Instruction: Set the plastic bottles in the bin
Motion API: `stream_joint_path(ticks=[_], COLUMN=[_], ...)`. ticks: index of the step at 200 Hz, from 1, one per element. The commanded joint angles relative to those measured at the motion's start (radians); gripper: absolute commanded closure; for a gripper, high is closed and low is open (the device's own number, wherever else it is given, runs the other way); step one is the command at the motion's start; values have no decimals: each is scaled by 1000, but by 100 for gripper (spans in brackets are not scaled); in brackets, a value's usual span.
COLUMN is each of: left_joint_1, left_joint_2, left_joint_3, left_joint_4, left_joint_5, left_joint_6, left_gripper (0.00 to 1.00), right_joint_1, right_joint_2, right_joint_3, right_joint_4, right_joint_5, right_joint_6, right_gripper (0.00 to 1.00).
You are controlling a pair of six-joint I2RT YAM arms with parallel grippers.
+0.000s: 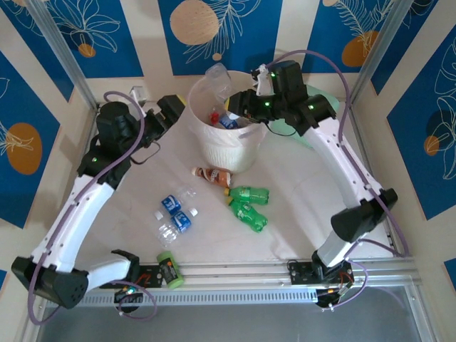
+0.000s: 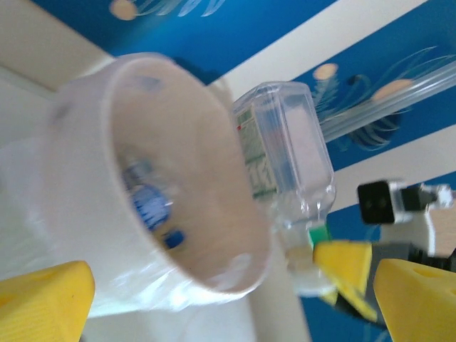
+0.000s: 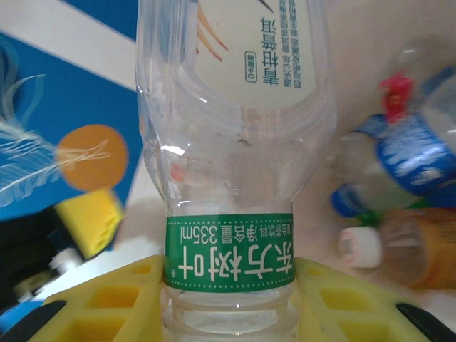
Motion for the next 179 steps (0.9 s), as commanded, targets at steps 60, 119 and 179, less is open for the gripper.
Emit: stream_joint_path(ticks=[60, 119, 179], left_joint_1=[22, 22, 22], left_joint_2=[-161, -238, -243], left_joint_3=[-248, -433, -497], left_joint_4=[-435, -484, -517], left_joint_5=[-212, -225, -206], left_joint_6=[79, -29, -98], left_gripper=[8, 11, 14], right_joint_1=[10, 25, 59], right_joint_2=[186, 219, 112], right_joint_3=[183, 248, 226], right_joint_4=[-193, -218, -194], right_joint_5=[150, 183, 201], right_joint_6=[-117, -125, -145], right_gripper=[66, 30, 27])
